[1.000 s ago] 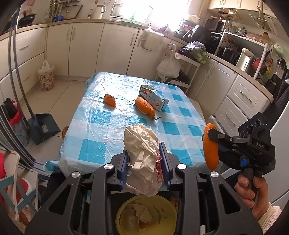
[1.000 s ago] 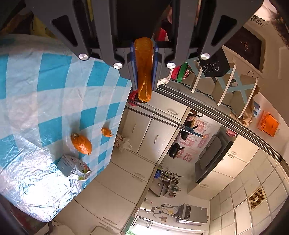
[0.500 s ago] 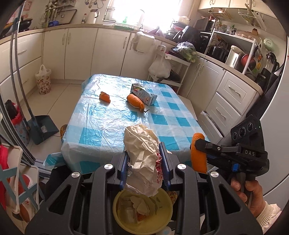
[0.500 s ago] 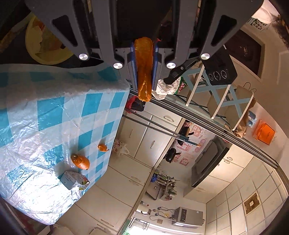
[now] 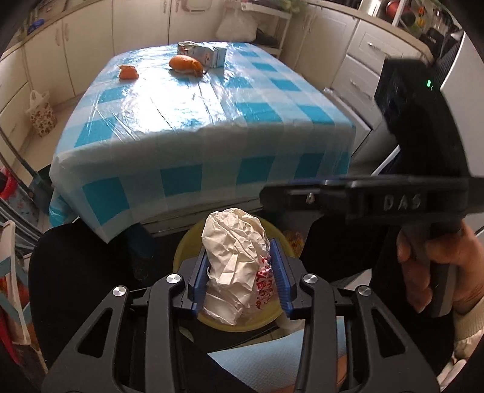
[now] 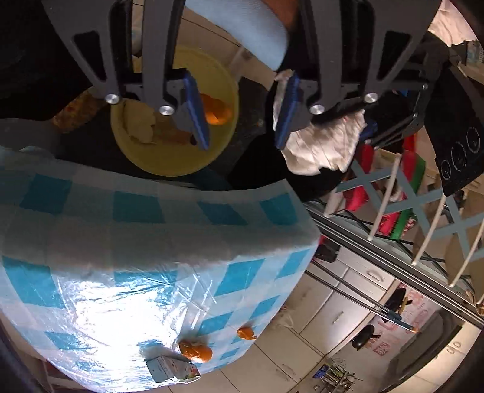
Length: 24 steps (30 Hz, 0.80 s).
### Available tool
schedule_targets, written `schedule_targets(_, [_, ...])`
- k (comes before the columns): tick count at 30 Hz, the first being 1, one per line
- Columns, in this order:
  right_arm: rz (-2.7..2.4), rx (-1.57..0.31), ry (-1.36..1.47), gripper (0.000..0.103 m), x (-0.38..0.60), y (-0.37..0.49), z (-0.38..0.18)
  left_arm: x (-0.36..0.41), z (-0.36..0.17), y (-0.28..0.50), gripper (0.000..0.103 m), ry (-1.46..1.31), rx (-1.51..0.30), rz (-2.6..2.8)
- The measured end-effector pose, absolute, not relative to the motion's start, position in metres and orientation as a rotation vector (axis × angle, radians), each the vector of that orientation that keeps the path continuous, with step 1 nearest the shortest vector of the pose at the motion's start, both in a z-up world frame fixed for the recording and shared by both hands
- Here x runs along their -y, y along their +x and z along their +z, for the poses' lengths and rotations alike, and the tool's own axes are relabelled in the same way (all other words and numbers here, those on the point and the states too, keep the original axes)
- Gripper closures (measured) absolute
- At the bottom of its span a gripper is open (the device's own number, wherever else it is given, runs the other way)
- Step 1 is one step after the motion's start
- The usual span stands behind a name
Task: Collect trash
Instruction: 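Open both grippers over the yellow basin to drop the bag and peel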
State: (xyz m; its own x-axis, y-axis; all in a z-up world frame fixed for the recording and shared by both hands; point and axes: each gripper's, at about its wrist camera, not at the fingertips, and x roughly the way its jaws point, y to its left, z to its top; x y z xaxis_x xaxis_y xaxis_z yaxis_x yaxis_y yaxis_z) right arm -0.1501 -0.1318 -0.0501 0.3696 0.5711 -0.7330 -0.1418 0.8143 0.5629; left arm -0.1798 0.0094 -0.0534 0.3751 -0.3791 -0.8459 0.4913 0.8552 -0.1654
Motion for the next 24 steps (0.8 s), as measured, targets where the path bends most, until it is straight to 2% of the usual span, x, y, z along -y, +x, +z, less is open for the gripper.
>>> schedule_targets(7, [0.331, -0.919, 0.269, 0.046, 0.139, -0.134, -0.016, -0.015, -0.052, -0.171, 0.047, 0.118, -1.007, -0.522])
schedule_targets(10, [0.302, -0.861, 0.177, 0.042, 0.134, -0.113, -0.004, -0.027, -0.054, -0.158, 0.046, 0.061, -1.012, -0.5])
schedule_targets(15, [0.248, -0.815, 0.001, 0.042, 0.114, -0.055, 0.002, -0.046, -0.058, -0.138, 0.045, -0.039, -1.005, -0.475])
schedule_targets(24, [0.159, -0.82, -0.296, 0.042, 0.075, 0.056, -0.025, -0.071, -0.077, -0.105, 0.043, -0.192, -1.05, -0.454])
